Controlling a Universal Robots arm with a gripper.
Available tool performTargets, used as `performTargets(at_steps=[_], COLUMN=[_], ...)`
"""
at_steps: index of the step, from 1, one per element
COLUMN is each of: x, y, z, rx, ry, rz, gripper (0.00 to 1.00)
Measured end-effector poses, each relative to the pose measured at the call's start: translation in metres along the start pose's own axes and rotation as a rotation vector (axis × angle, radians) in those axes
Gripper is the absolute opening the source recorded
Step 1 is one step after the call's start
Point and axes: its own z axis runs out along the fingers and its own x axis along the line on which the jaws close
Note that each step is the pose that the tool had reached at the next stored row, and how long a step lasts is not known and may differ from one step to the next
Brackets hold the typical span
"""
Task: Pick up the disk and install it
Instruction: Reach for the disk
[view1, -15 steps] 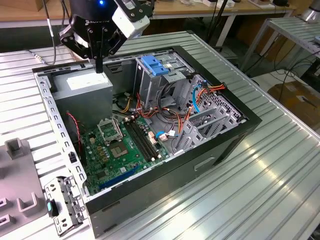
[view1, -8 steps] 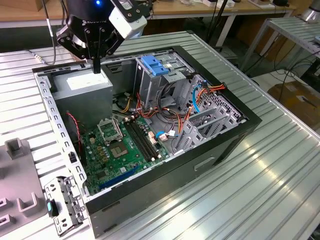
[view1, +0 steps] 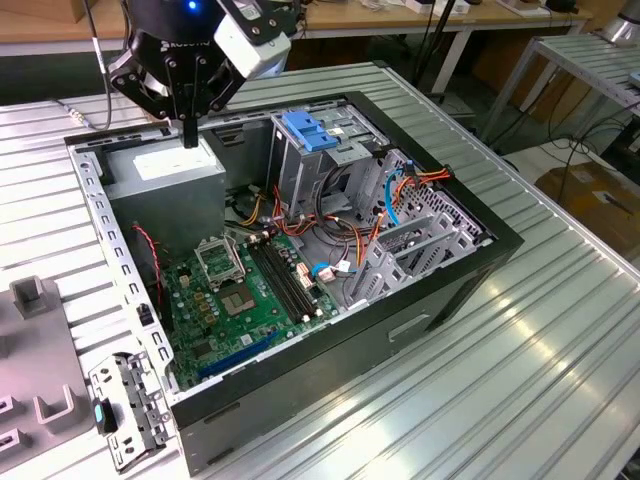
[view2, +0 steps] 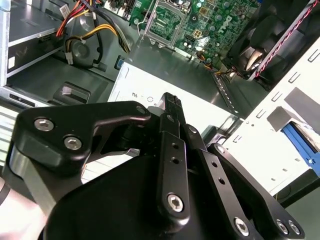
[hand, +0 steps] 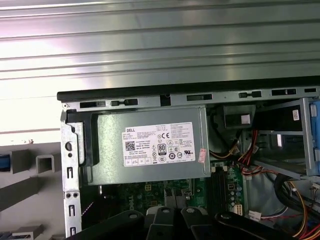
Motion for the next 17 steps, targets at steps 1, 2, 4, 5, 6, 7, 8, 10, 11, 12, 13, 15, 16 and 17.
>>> performTargets(at_steps=[1,2,4,5,6,7,8,10,11,12,13,15,16,17], x=[0.0003,0.0007,0.0009,0.0009,0.0009,0.0009,0.0009,0.0009,0.0010,0.0014,0.0019,0.0037,0.0051,0.0060], y=[0.0000,-0.0001,-0.0001,-0.0001,-0.0001,-0.0001,-0.0001,-0.0001,-0.0001,-0.0001,-0.0002,-0.0003,-0.0004,-0.0005], z=[0.0000,0.0000,0.0000,0.0000,0.0000,0.0000,0.0000,0.0000,0.0000,0.0000,0.0000,-0.0001,-0.0001,-0.0001], rx=[-0.0001,0.0001,0.0001,0.0001,0.0001,0.0001,0.0001,0.0001,0.0001,0.0002,0.0001,0.0001,0.0001,0.0002], ry=[0.0004,0.0012,0.0015,0.0015,0.0015,0.0015,0.0015,0.0015,0.0015,0.0015,0.0015,0.0016,0.0015,0.0016], rz=[0.000,0.000,0.000,0.000,0.000,0.000,0.000,0.000,0.000,0.000,0.000,0.000,0.000,0.000], gripper=[0.11,0.11,0.11,0.11,0.11,0.11,0.11,0.11,0.11,0.11,0.11,0.11,0.11,0.11])
